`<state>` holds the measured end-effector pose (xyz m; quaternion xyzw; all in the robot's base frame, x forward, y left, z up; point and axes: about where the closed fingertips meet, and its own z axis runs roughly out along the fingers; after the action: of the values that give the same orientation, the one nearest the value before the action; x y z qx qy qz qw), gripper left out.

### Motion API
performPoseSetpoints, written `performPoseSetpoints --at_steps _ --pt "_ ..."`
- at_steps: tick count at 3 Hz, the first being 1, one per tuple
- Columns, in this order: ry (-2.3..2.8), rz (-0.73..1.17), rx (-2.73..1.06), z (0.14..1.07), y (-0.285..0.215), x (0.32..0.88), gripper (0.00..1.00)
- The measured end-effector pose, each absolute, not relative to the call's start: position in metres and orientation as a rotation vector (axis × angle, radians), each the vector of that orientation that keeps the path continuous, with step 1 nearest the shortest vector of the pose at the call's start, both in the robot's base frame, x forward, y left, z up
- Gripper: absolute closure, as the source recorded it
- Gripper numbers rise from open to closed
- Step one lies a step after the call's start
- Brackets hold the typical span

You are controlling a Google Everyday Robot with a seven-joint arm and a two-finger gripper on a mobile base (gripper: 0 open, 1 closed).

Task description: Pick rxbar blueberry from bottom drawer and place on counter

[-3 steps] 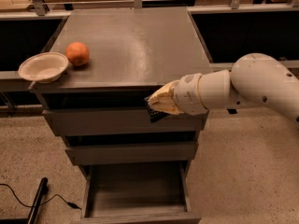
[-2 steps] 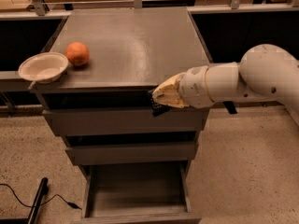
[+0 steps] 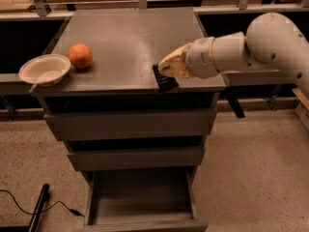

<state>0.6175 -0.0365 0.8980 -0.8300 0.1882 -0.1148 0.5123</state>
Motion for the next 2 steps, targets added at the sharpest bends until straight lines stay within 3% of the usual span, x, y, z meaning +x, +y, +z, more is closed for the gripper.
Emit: performPoseSetpoints --at_steps 2 --pt "0.46 -0.354 -1.982 0.913 -0.028 0.697 0.58"
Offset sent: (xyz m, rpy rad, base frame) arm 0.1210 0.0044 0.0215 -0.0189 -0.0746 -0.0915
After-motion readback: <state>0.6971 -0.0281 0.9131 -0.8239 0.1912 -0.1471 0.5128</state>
